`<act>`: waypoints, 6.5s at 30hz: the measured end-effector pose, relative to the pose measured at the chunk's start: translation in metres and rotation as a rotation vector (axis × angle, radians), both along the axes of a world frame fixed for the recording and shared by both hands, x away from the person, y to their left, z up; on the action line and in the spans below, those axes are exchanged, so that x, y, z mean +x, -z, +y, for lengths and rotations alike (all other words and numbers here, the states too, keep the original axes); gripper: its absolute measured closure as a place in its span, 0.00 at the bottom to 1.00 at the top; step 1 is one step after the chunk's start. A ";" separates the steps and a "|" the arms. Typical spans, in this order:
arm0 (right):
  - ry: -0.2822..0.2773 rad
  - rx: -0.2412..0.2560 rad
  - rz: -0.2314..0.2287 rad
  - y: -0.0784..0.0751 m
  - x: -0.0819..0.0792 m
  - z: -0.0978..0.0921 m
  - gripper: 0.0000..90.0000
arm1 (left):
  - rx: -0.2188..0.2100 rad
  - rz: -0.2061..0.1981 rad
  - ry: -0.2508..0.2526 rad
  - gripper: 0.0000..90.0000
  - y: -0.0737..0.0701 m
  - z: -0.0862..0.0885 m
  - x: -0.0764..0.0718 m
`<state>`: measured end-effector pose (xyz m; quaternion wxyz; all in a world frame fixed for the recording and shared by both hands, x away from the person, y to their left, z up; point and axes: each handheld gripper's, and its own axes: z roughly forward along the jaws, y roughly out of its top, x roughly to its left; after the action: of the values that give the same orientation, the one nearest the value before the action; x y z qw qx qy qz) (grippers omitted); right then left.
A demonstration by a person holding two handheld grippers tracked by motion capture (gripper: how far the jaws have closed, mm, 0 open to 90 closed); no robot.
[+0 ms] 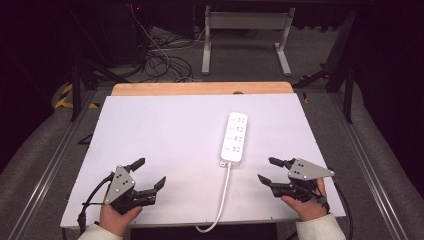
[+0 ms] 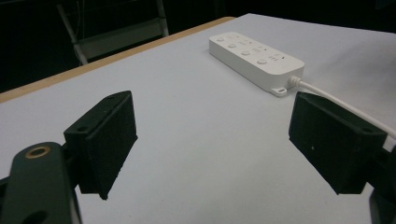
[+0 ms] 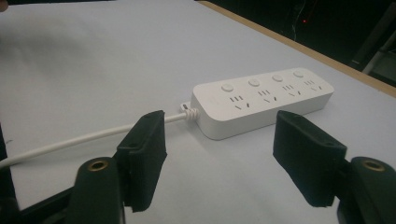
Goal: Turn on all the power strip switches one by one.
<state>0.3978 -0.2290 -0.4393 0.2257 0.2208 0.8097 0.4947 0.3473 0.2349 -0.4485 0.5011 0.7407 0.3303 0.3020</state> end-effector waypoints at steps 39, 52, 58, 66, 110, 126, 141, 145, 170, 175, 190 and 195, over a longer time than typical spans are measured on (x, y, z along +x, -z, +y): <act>-0.030 -0.010 0.109 -0.021 0.014 0.010 0.60 | 0.029 -0.005 -0.053 0.18 -0.005 0.002 -0.004; -0.043 -0.018 0.127 -0.034 0.032 0.024 0.61 | 0.035 -0.011 -0.054 0.18 -0.005 0.002 -0.004; -0.046 -0.038 0.121 -0.040 0.037 0.031 0.61 | 0.035 -0.010 -0.054 0.18 -0.005 0.002 -0.004; -0.043 -0.057 0.139 -0.046 0.042 0.033 0.74 | 0.034 -0.008 -0.054 0.18 -0.005 0.002 -0.004; -0.003 -0.141 0.266 -0.004 0.125 0.097 1.00 | 0.044 -0.005 -0.058 0.18 -0.003 0.003 -0.002; -0.007 -0.196 0.276 0.014 0.130 0.110 1.00 | 0.052 0.001 -0.050 0.18 -0.003 0.003 -0.002; 0.012 -0.191 0.275 0.018 0.128 0.112 1.00 | 0.054 -0.001 -0.052 0.18 -0.003 0.003 -0.002; 0.016 -0.182 0.280 0.019 0.128 0.112 1.00 | 0.048 0.002 -0.051 0.18 -0.003 0.002 -0.002; 0.036 -0.189 0.305 0.021 0.129 0.114 1.00 | 0.051 0.002 -0.048 0.18 -0.002 0.002 -0.002; 0.030 -0.190 0.307 0.020 0.130 0.114 1.00 | 0.051 0.003 -0.049 0.18 -0.002 0.002 -0.002; 0.081 -0.076 0.197 -0.003 0.133 0.098 1.00 | 0.050 0.007 -0.050 0.18 -0.002 0.002 -0.001; 0.092 -0.095 0.198 0.001 0.140 0.098 1.00 | 0.052 0.006 -0.052 0.18 -0.002 0.002 0.000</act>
<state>0.5377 -0.1308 -0.4407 0.1773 0.2946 0.8396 0.4205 0.3468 0.2366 -0.4466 0.4728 0.7455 0.3428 0.3212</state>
